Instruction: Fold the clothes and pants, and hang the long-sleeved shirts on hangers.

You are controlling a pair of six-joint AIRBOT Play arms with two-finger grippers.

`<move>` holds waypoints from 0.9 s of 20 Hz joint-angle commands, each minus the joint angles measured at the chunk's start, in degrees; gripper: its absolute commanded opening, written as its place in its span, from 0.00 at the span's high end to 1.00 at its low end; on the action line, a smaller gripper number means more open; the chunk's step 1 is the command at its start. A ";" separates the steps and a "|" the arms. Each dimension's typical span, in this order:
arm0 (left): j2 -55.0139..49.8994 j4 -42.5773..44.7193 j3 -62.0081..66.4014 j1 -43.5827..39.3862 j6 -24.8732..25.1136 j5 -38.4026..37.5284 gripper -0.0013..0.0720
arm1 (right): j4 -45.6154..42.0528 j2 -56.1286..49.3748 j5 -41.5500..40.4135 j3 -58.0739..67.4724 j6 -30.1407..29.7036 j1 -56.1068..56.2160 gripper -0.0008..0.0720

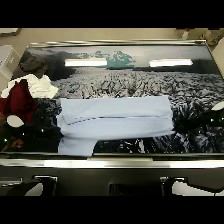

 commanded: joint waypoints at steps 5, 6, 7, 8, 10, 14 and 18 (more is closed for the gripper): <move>-18.86 0.74 27.21 -0.39 -2.71 3.13 0.96 | -3.39 -12.02 -8.44 21.59 7.82 9.66 0.92; -22.12 0.74 31.06 -0.59 -2.97 3.26 0.96 | -3.37 -14.10 -8.96 23.63 8.85 10.10 0.92; -25.49 0.74 35.15 -0.79 -3.89 3.26 0.96 | -3.23 -16.00 -9.94 25.33 10.25 10.12 0.92; -28.63 0.74 38.84 -1.05 -5.18 3.19 0.96 | -2.93 -17.29 -11.50 26.18 11.76 10.12 0.92; -34.16 0.68 44.13 -1.70 -6.16 3.08 0.96 | -1.79 -18.75 -14.69 26.25 13.11 10.12 0.92; -41.38 0.68 46.51 -4.50 -7.76 3.04 0.96 | 1.86 -21.57 -15.37 26.25 13.27 10.12 0.91; -41.68 0.57 48.57 -3.78 -8.46 -0.61 0.23 | 4.55 -20.31 -12.39 29.22 12.09 7.48 0.28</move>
